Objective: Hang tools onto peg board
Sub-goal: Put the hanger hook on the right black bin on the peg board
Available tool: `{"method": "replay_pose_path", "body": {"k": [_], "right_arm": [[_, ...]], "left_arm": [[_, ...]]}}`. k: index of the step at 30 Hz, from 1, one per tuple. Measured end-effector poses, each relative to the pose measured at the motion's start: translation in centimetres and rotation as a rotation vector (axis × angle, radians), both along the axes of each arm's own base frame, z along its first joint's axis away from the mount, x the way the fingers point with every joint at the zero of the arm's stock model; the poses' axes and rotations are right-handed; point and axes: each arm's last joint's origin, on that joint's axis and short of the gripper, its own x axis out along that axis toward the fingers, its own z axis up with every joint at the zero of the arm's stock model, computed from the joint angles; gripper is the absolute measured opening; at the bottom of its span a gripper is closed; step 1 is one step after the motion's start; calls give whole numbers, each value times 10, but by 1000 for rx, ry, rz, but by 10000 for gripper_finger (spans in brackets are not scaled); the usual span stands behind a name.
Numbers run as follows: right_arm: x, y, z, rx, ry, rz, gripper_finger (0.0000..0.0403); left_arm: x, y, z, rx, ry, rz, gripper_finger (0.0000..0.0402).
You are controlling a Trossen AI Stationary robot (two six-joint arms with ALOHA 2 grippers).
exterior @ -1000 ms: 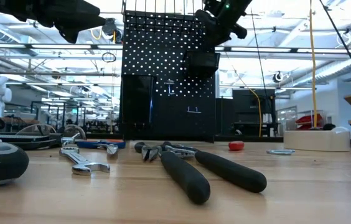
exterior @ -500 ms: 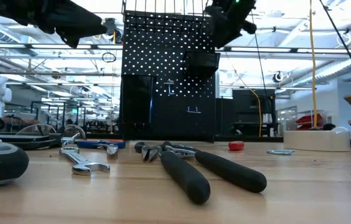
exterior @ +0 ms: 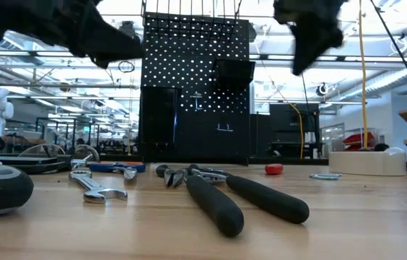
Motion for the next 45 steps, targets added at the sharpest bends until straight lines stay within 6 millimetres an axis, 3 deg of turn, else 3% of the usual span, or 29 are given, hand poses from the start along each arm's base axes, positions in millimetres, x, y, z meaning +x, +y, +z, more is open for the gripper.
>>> {"method": "replay_pose_path", "body": {"k": [5, 11, 22, 38, 45], "right_arm": [[-12, 30, -51, 65, 124, 182, 116], [-16, 39, -91, 165, 90, 341, 116], [-13, 35, -121, 58, 95, 535, 116], [2, 16, -152, 52, 194, 552, 114], [7, 18, -168, 103, 249, 537, 45]], "left_arm": [[7, 11, -12, -65, 63, 57, 132], [14, 23, -29, -192, 159, 44, 132], [20, 28, -48, -228, 260, 42, 132], [21, 27, -48, -238, 257, 17, 132], [21, 27, -48, -239, 259, 14, 132]]}}
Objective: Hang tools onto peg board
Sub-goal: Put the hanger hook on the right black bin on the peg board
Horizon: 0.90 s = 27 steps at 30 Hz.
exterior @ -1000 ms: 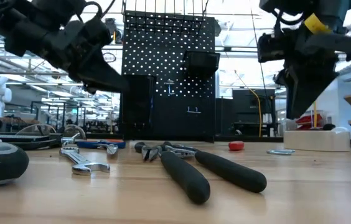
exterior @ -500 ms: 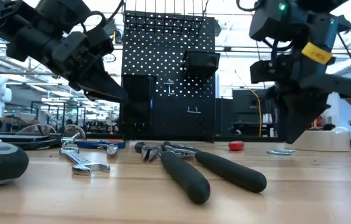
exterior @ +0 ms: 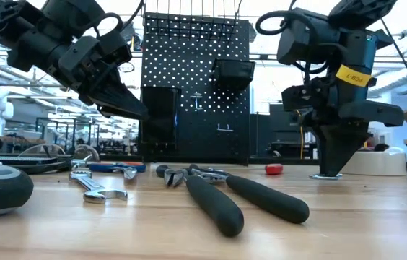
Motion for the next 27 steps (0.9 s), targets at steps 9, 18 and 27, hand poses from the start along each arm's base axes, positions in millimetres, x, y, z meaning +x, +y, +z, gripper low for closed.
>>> {"method": "replay_pose_path", "body": {"k": [9, 18, 27], "right_arm": [[2, 0, 5, 31, -32, -110, 3], [8, 0, 70, 56, -295, -154, 1], [5, -5, 141, -33, -578, -200, 1]], "left_arm": [[0, 0, 0, -9, 0, -15, 132], [0, -1, 1, -12, -8, -20, 132], [0, -1, 1, -12, -7, -20, 132]]}}
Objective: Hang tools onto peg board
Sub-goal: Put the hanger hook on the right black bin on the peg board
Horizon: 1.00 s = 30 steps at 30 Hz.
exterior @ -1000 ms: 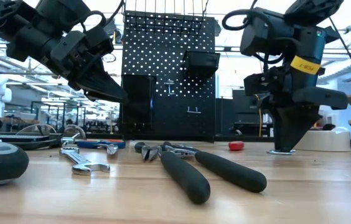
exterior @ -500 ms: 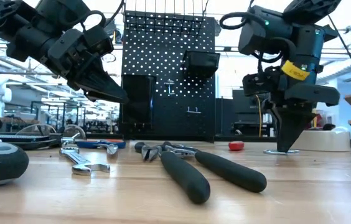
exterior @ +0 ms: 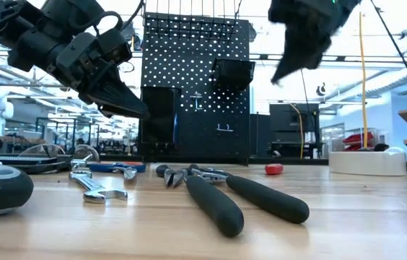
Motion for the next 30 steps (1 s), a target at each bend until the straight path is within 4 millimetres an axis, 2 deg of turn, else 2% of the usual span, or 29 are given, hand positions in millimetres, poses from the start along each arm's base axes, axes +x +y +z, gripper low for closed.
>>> {"method": "replay_pose_path", "body": {"k": [6, 11, 15, 19, 24, 30], "right_arm": [[4, -10, 38, -121, -121, -116, 1], [8, -25, 66, -197, -196, -206, 1], [8, -41, 84, -239, -238, -286, 0], [7, -60, 92, -253, -248, -350, 0], [3, -83, 93, -256, -244, -437, 0], [1, -98, 94, -271, -254, -476, 0]], "left_arm": [[2, 0, 4, -3, -45, -3, 132], [6, -3, 19, -20, -173, -46, 132], [12, -12, 34, 31, -266, -105, 132], [15, -22, 44, 145, -308, -61, 132], [12, -30, 48, 289, -332, 158, 132], [7, -32, 48, 384, -299, 385, 132]]}}
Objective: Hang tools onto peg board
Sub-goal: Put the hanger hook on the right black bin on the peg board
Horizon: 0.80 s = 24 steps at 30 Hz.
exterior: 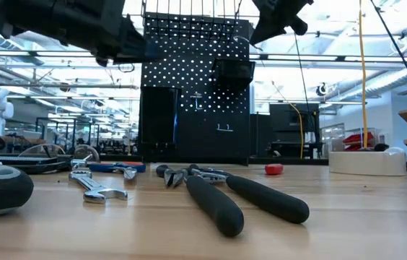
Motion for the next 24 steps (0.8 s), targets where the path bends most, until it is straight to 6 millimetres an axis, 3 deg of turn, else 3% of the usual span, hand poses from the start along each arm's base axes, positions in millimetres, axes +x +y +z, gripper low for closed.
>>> {"method": "replay_pose_path", "body": {"k": [13, 24], "right_arm": [[22, -26, -19, -4, 25, -11, 0], [24, -32, -22, -40, 65, -3, 0]], "left_arm": [[0, 0, 0, 1, 1, 8, 132], [0, 0, -2, 14, 26, 7, 132]]}}
